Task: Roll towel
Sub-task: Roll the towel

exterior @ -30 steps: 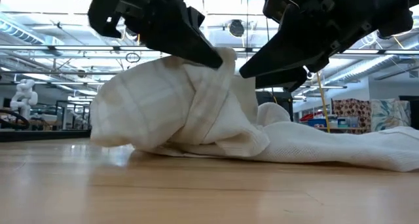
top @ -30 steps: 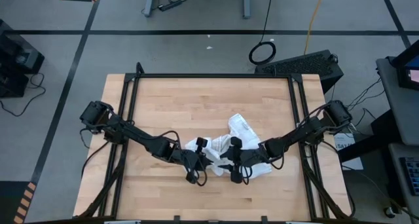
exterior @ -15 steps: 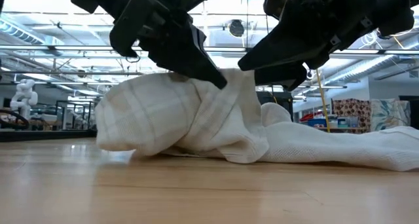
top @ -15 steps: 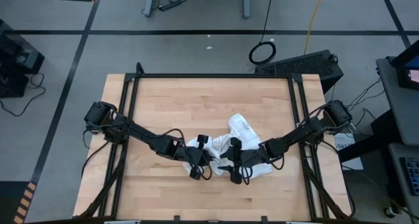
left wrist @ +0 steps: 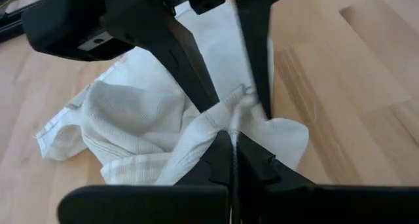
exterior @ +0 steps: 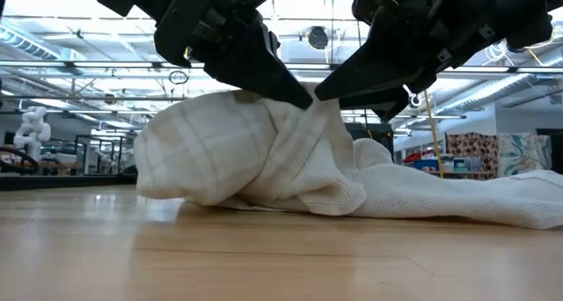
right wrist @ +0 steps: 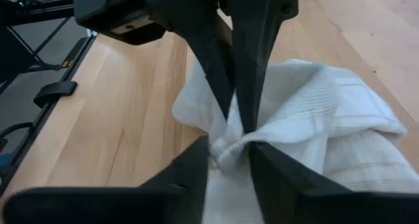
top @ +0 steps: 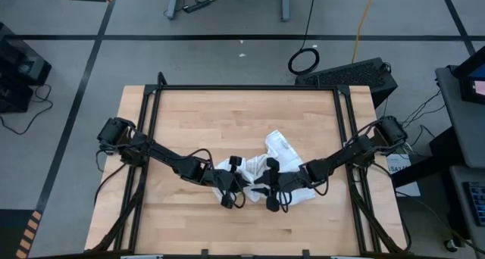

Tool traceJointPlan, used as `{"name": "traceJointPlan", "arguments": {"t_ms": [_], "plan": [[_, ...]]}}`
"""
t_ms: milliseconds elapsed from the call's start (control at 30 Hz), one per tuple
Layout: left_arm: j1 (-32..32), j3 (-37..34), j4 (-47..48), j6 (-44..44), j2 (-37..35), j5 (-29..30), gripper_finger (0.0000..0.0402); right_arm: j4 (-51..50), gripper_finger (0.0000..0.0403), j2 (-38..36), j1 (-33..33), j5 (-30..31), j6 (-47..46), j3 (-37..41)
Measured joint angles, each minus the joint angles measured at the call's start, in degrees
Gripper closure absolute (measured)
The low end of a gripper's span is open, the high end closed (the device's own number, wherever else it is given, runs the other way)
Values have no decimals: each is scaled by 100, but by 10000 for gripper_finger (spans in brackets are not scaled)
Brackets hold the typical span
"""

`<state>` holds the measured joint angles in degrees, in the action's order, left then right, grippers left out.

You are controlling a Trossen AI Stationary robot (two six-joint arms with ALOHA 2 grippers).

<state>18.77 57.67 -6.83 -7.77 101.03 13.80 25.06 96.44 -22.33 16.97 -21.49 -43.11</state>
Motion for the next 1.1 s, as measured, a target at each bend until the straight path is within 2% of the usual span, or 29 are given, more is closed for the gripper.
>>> {"name": "traceJointPlan", "arguments": {"t_ms": [167,300,433,500,600,667,733,867,1100], "plan": [[10,0,134,351,-31,-2,392,-72,389,0,13,-13,279,2],[152,2,676,594,-322,-87,359,-203,388,-2,12,-31,359,0],[410,3,1305,1086,-697,-139,288,-353,396,-9,-24,-57,441,2],[564,4,1662,1360,-894,218,250,-481,398,-22,-72,-52,512,4],[782,4,2382,1944,-1082,1097,204,-574,398,-22,-250,-57,771,-22],[901,4,2842,2397,-1097,1607,187,-759,400,-22,-418,-60,1092,-151],[1001,0,3157,2831,-1082,1763,180,-1052,400,-26,-600,-60,1408,-318],[1203,-206,2864,3148,-895,1714,183,-1666,400,-26,-902,-52,1517,-635],[1450,-784,1063,3146,-651,1502,197,-2031,400,-31,-1058,174,1510,-776]]}}
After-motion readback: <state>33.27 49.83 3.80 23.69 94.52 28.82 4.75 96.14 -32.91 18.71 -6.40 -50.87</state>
